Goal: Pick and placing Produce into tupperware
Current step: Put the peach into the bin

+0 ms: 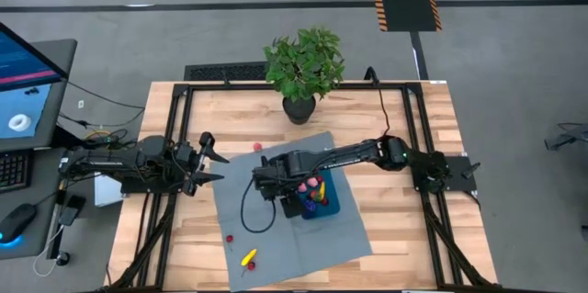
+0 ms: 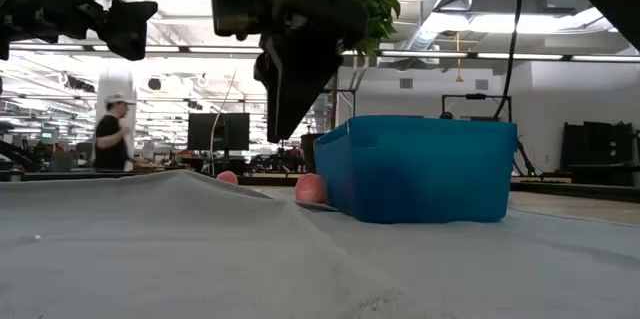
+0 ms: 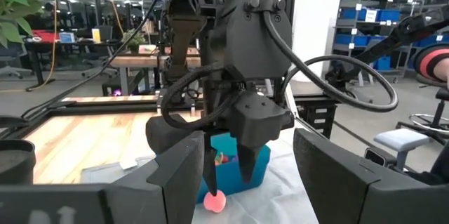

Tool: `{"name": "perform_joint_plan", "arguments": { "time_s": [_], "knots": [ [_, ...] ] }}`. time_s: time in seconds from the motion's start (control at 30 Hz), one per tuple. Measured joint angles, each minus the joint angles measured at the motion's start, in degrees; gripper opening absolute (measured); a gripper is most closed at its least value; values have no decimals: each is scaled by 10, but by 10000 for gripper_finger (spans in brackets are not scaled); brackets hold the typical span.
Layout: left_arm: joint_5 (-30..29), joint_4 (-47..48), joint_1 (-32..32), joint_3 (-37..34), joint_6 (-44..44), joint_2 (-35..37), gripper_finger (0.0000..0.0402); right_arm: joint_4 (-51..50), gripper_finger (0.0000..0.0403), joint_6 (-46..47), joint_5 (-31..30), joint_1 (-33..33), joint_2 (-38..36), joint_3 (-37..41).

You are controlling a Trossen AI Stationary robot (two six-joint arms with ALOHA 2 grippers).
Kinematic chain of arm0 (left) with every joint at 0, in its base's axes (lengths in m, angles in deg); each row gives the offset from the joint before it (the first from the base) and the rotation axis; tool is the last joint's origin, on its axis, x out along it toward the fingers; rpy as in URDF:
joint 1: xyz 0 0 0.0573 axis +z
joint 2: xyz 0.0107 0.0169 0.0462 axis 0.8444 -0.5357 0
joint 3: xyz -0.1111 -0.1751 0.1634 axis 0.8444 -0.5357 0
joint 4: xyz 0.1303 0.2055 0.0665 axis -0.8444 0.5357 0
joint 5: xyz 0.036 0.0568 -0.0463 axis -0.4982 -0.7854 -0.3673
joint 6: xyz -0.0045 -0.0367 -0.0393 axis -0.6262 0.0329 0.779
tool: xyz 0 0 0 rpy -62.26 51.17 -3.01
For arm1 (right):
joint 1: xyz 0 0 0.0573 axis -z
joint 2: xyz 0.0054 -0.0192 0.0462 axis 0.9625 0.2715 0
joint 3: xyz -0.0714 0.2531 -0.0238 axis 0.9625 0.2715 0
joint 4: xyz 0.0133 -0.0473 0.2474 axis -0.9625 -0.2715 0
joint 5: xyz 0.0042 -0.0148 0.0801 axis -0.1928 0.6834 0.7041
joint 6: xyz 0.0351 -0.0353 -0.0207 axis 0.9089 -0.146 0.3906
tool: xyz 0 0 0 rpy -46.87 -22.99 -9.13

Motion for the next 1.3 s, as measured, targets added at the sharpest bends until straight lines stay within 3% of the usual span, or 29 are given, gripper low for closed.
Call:
{"name": "perform_joint_plan", "arguments": {
  "time_s": [0.4, 0.57, 0.83, 1.3],
  "knots": [
    [0, 3, -3, 0, 3, 0, 210, 2, 260, 4, 5, 2, -1, 0],
    [0, 2, -6, 0, 3, 0, 210, 41, 260, 8, 43, 5, 12, -1],
    [0, 2, -6, 0, 5, 0, 210, 1, 260, 2, 13, 12, 30, 2],
    [0, 3, -6, 0, 7, 0, 210, -43, 260, 31, 33, 26, 36, 1]
  ]
}}
